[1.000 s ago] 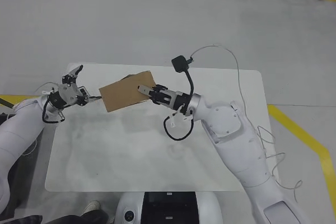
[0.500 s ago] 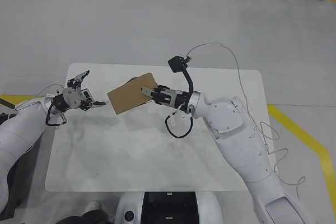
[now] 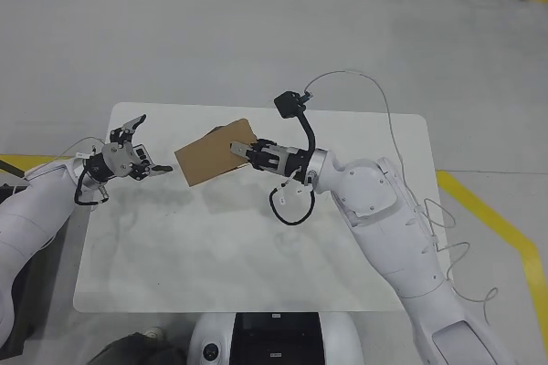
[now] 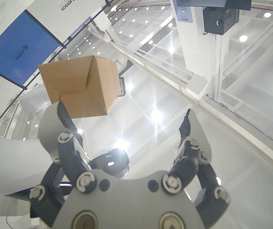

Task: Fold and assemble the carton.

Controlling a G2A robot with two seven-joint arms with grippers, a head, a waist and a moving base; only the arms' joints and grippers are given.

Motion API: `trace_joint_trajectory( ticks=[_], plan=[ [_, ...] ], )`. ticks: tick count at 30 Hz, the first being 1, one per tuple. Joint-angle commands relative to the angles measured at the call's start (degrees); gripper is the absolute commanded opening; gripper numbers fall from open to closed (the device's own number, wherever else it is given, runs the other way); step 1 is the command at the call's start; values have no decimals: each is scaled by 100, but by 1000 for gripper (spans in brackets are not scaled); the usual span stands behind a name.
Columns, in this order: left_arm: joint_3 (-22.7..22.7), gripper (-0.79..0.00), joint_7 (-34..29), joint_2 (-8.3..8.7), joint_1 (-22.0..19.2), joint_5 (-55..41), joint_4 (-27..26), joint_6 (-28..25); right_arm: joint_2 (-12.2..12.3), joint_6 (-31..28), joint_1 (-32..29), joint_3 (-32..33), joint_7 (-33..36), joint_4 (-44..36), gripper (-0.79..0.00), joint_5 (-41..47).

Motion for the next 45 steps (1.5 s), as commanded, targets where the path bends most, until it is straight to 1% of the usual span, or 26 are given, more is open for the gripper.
trace_joint_trajectory(
  ticks=[1,6,7,10,13,16,20,23,24,25,26,31,45],
  plan=[
    [0,0,0,0,0,0,0,0,0,0,0,0,0,0,-785,0],
    [0,0,0,0,0,0,0,0,1,4,-39,-3,-33,18,-785,25],
    [0,0,0,0,0,0,0,0,13,32,-42,-8,-61,31,-785,-139],
    [0,0,0,0,0,0,0,0,45,-204,-4,-4,71,33,-785,-290],
    [0,0,0,0,0,0,0,0,99,-723,20,107,220,93,-785,-348],
    [0,0,0,0,0,0,0,0,170,-1505,95,193,579,177,-785,-422],
    [0,0,0,0,0,0,0,0,266,-2483,224,205,1212,352,-785,-504],
    [0,0,0,0,0,0,0,0,329,-3069,351,84,1782,452,-785,-675],
    [0,0,0,0,0,0,0,0,348,-3176,388,31,1946,472,-785,-776],
    [0,0,0,0,0,0,0,0,358,-3252,418,-7,2027,460,-785,-880],
    [0,0,0,0,0,0,0,0,377,-3294,452,-177,2017,418,-785,-1074],
    [0,0,0,0,0,0,0,0,528,-3579,691,-825,1733,373,-785,-1761],
    [0,0,0,0,0,0,0,0,539,-3601,711,-854,1710,375,-785,-1806]
  ],
)
